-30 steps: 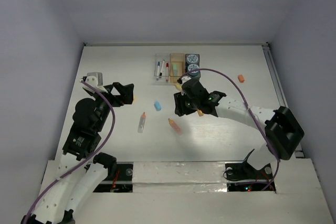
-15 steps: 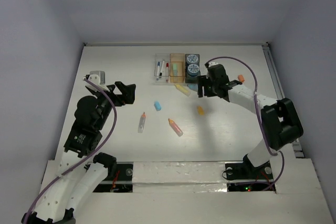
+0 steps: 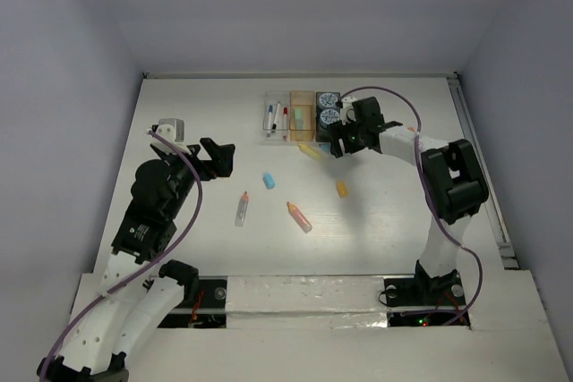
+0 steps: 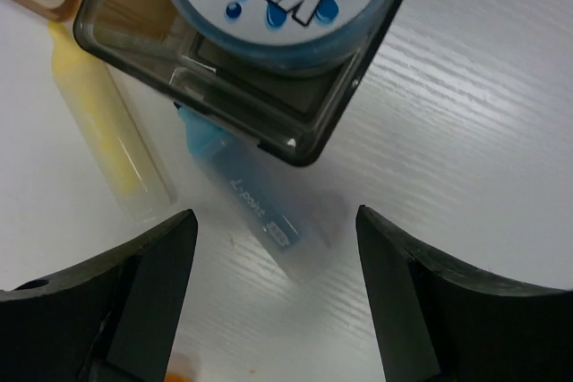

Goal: Sort the stationery into containers
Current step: Pick up the pen from the center of the board.

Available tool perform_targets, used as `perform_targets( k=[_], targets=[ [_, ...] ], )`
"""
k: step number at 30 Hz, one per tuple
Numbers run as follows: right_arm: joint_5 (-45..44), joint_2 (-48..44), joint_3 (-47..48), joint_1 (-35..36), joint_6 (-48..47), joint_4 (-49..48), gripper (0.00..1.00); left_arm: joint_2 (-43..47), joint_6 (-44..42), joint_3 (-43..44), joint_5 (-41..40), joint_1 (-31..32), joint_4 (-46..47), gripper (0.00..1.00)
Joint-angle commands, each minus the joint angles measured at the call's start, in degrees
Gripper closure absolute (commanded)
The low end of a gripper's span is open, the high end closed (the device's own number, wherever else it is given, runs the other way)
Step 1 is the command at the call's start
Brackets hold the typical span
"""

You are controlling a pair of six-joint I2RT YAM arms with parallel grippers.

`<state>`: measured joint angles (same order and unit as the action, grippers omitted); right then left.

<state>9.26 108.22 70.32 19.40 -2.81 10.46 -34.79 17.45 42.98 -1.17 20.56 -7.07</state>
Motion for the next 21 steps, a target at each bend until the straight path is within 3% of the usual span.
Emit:
perform_targets(
  k=[1,5,11,12,13,21],
  targets=[
    [1.7,2.0,3.4,-0.5,-3.5,2.4,0.23,-0.2,0.1,-0.4,0.9,0.3,3.0,0.01],
    [2.2,3.4,4.6,-0.5,-3.4,4.6,0.26,-0.5,0.1,-0.4,0.9,0.3,3.2,0.01],
    [4.8,1.3,2.1,-0.5,0.0,4.3,0.44,-0.5,0.1,-0.4,0.9,0.3,3.3,0.01],
    [4.9,0.9,1.5,-0.5,0.4,4.1,0.60,-0.5,0.1,-0.5,0.9,0.3,3.3,0.01],
    [5.0,0.3,0.9,-0.5,1.2,3.7,0.66,-0.5,0.1,-0.5,2.1,0.3,3.4,0.01],
    [2.0,-1.2,-2.0,0.1,2.7,4.7,0.68,-0.5,0.3,-0.8,3.9,0.3,4.0,0.01]
  ],
)
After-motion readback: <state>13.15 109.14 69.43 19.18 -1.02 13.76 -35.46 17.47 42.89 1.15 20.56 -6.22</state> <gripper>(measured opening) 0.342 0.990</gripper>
